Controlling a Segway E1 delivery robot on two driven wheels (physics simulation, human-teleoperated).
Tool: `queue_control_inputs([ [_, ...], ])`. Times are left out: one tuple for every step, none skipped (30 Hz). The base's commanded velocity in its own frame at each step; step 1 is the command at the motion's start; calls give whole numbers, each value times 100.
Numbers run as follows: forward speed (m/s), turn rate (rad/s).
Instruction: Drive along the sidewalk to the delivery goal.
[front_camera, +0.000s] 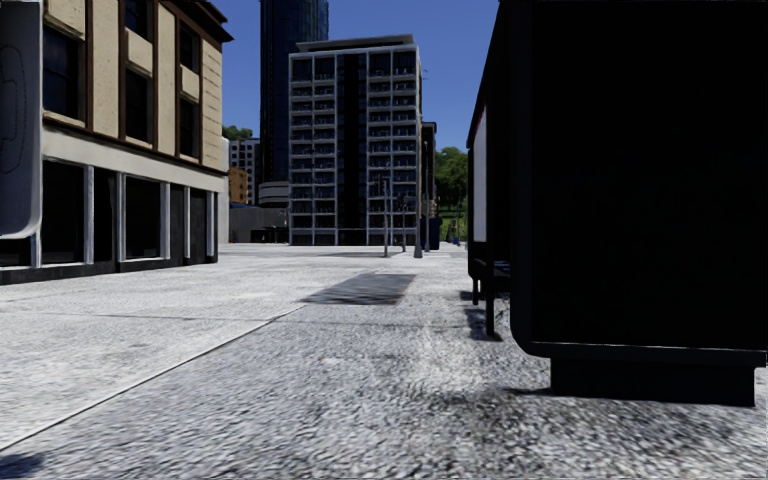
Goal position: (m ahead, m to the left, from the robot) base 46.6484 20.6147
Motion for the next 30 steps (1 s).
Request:
queue_control_inputs([
  [200,26],
  [200,26],
  [200,26],
  [200,26],
  [200,26],
  [200,26],
  [200,26],
  [200,26],
  [200,26],
  [200,26],
  [200,26],
  [200,23],
  [200,14],
  [200,14],
  [200,5],
  [200,0],
  [200,0],
  [200,0],
  [200,0],
  [200,0],
  [200,0],
  [200,0],
  [200,0],
  [200,0],
  [200,0],
  [200,0],
  [200,0],
  [200,0],
  [200,0],
  [200,0],
])
